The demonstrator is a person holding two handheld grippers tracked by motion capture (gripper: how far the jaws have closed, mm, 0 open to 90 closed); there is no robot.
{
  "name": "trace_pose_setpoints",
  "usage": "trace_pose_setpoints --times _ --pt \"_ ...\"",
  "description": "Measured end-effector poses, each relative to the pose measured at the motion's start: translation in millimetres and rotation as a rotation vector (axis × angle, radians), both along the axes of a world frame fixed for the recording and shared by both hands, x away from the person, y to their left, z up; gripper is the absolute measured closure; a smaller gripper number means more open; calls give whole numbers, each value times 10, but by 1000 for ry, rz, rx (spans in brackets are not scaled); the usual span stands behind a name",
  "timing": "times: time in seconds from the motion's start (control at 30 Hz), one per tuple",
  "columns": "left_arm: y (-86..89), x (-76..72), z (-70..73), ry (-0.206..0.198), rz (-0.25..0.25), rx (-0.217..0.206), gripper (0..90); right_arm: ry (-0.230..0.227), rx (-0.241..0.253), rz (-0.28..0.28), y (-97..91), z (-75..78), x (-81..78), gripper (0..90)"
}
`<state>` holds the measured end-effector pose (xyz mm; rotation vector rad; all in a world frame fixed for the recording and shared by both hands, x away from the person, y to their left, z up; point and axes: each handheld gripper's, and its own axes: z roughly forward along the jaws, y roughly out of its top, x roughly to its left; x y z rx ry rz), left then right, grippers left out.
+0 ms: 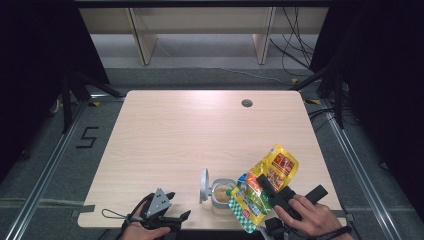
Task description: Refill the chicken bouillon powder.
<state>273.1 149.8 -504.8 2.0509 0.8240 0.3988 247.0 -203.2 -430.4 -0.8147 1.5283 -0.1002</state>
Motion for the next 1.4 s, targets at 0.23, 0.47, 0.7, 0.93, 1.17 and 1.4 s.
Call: trace_pose_setpoints --times 0.23,0.47,0.7,0.93,1.17,1.4 --pt "-2 -1 -2 0 4 0 213 10 -7 -7 5 1 5 650" --pt "1 0 1 2 1 -2 214 0 1 0 -3 -1 2 650" --pt "1 0 1 2 3 -1 213 9 18 2 -5 -8 2 650" --pt "0 -1 1 -1 1 -1 213 -14 -2 -4 -20 39 -3 651" --pt "-8 -11 -4 16 18 -16 213 -10 0 -3 -29 37 3 651" --pt "2 -2 1 0 4 -2 213 -9 -7 -7 -22 38 -3 651"
